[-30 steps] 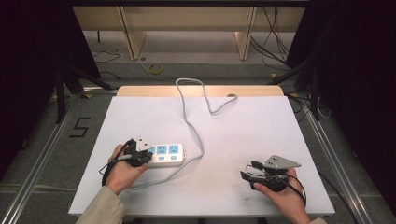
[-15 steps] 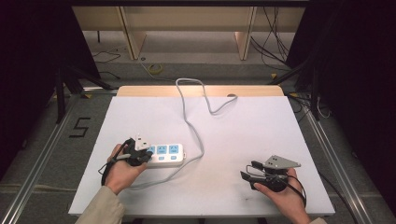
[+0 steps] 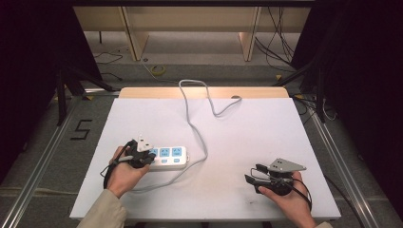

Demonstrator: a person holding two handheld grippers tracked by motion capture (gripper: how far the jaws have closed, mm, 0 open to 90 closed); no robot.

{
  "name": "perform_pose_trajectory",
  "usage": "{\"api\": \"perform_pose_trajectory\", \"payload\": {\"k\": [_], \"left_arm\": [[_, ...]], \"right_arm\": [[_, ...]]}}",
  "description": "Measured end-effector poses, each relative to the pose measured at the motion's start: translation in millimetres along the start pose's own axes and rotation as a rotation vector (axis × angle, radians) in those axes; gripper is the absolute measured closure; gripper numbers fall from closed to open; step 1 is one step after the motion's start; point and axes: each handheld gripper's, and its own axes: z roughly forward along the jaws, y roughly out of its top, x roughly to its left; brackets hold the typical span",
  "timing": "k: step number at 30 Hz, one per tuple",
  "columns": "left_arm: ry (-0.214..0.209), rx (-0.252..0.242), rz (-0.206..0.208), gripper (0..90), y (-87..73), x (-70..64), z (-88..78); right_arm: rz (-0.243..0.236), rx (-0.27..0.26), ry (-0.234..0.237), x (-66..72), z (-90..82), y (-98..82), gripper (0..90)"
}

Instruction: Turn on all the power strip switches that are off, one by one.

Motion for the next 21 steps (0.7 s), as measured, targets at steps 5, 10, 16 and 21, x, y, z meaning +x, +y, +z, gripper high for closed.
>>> {"api": "perform_pose_trajectory", "payload": {"k": [5, 10, 16, 21], "left_arm": [[-0.003, -0.001, -0.001, 89.9, 1.3, -0.6, -0.9], [-0.004, -0.011, 0.0, 89.9, 3.3, -1.6, -2.3], [-0.006, -0.007, 0.027, 89.9, 7.5, -5.7, -1.5], [-0.013, 0.0, 0.037, 89.9, 10.7, -8.1, 0.3]], "right_arm": [[0.0, -0.003, -0.002, -0.1, 0.0, 0.4, 37.9], [0.0, -0.001, 0.004, 0.2, 1.1, 0.3, 37.9], [-0.001, 0.005, 0.002, 0.4, 1.1, 0.1, 37.9], [-0.004, 0.002, 0.002, 0.3, 1.3, 0.2, 37.9]]}}
